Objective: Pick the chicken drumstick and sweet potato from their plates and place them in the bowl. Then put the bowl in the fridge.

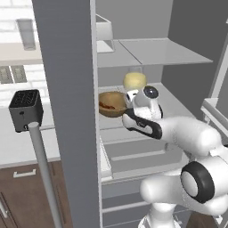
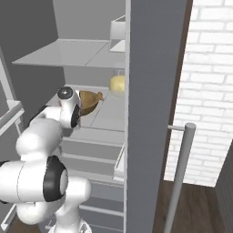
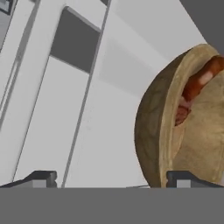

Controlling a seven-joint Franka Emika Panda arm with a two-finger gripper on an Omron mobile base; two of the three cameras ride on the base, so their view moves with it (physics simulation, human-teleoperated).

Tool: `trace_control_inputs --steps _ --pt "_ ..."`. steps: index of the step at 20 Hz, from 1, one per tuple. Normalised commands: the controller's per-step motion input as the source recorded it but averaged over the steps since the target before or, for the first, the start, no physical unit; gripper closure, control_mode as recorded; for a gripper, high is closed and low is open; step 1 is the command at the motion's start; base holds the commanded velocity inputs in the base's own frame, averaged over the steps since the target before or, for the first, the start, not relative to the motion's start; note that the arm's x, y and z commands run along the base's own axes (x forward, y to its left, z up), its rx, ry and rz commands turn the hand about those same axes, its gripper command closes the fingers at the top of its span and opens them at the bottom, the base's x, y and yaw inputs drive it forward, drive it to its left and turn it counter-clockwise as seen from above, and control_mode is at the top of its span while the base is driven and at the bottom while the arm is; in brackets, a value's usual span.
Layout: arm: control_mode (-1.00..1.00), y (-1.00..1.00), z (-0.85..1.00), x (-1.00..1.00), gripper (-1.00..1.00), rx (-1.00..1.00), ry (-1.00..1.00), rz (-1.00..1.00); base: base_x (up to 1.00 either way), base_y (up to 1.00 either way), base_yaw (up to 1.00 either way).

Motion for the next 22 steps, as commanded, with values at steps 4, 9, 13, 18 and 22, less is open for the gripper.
trace_control_inputs --steps 4,9,13,18,22 --pt "-1.0 -0.29 0.34 -0.6 -1.0 -0.01 0.0 -0.05 0.0 0.0 0.0" --pt "-1.0 -0.47 0.18 -0.48 -1.0 -0.11 0.0 -0.01 0.0 0.0 0.0" --pt "-1.0 -0.4 0.22 -0.12 -1.0 -0.23 0.03 0.0 0.0 0.0 0.0" --pt "-1.0 -0.12 0.33 -0.3 -1.0 -0.34 0.01 0.22 0.0 0.0 0.0" --pt "-1.0 -0.01 0.42 -0.63 -1.0 -0.25 0.04 0.38 0.0 0.0 0.0"
